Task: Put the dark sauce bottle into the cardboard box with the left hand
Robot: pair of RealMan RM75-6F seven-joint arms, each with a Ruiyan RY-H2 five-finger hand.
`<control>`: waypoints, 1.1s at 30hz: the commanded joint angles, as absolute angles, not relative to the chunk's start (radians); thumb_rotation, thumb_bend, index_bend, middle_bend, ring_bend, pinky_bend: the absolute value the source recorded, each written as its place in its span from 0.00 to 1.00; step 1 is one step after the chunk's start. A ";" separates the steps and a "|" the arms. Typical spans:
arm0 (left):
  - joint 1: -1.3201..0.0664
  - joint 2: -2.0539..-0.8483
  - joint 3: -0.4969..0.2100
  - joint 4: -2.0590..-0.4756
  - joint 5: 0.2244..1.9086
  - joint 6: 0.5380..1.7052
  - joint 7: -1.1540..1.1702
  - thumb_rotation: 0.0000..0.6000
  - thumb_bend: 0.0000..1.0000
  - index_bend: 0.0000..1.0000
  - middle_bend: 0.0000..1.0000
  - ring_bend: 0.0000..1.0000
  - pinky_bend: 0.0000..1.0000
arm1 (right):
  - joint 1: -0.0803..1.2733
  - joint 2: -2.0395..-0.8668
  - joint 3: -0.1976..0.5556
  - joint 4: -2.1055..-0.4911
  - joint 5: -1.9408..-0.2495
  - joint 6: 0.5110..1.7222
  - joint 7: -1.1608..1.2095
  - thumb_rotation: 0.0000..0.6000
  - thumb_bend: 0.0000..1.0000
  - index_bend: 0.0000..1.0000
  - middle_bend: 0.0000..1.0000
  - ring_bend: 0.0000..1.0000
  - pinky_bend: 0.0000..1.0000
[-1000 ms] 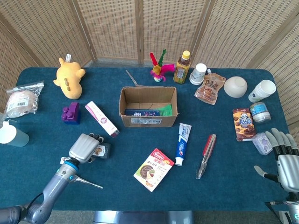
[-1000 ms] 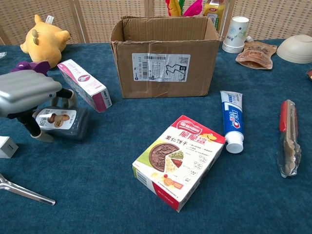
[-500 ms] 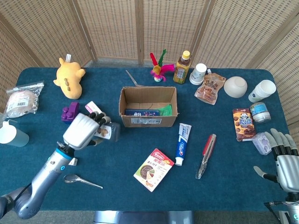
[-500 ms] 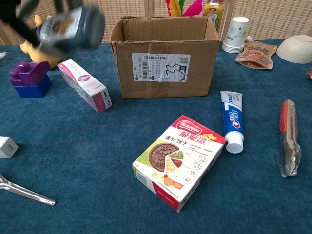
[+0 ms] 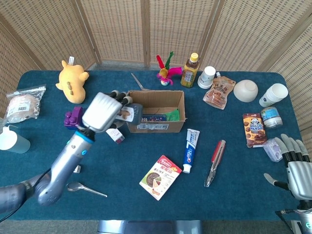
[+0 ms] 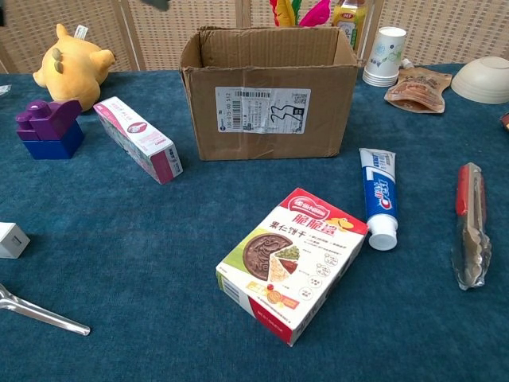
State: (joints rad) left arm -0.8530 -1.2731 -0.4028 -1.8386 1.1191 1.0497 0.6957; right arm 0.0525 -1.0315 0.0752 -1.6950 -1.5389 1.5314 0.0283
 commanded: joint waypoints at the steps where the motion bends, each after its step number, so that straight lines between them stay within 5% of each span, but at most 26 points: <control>1: -0.959 -1.335 -0.430 -1.768 1.009 1.004 0.796 1.00 0.18 0.49 0.54 0.52 0.74 | 0.054 -1.030 0.075 -1.694 -1.535 1.527 0.035 1.00 0.00 0.00 0.00 0.00 0.00; 7: -1.072 -1.420 -0.426 -1.657 0.849 0.984 0.880 1.00 0.18 0.48 0.50 0.49 0.72 | 0.055 -1.021 0.080 -1.690 -1.526 1.524 0.076 1.00 0.00 0.00 0.00 0.00 0.00; 10: -1.118 -1.470 -0.415 -1.586 0.781 0.982 0.910 1.00 0.17 0.38 0.28 0.31 0.64 | 0.061 -1.019 0.081 -1.681 -1.515 1.506 0.092 1.00 0.00 0.00 0.00 0.00 0.00; 12: -1.141 -1.493 -0.410 -1.555 0.733 0.982 0.925 1.00 0.15 0.22 0.08 0.13 0.55 | 0.064 -1.018 0.082 -1.677 -1.510 1.498 0.098 1.00 0.00 0.00 0.00 0.00 0.00; 14: -1.163 -1.511 -0.406 -1.538 0.682 0.984 0.939 1.00 0.13 0.09 0.00 0.03 0.49 | 0.067 -1.018 0.083 -1.674 -1.507 1.494 0.104 1.00 0.00 0.00 0.00 0.00 0.00; 17: -1.185 -1.521 -0.400 -1.532 0.660 0.994 0.947 1.00 0.11 0.00 0.00 0.00 0.43 | 0.068 -1.017 0.084 -1.673 -1.506 1.492 0.109 1.00 0.00 0.00 0.00 0.00 0.00; 27: -1.152 -1.447 -0.385 -1.652 0.736 1.078 0.865 1.00 0.10 0.00 0.00 0.00 0.36 | 0.064 -1.017 0.077 -1.679 -1.522 1.504 0.099 1.00 0.00 0.00 0.00 0.00 0.00; 33: -1.034 -1.314 -0.308 -1.819 0.803 1.150 0.816 1.00 0.11 0.00 0.00 0.00 0.08 | 0.063 -1.019 0.074 -1.682 -1.530 1.509 0.088 1.00 0.00 0.00 0.00 0.00 0.00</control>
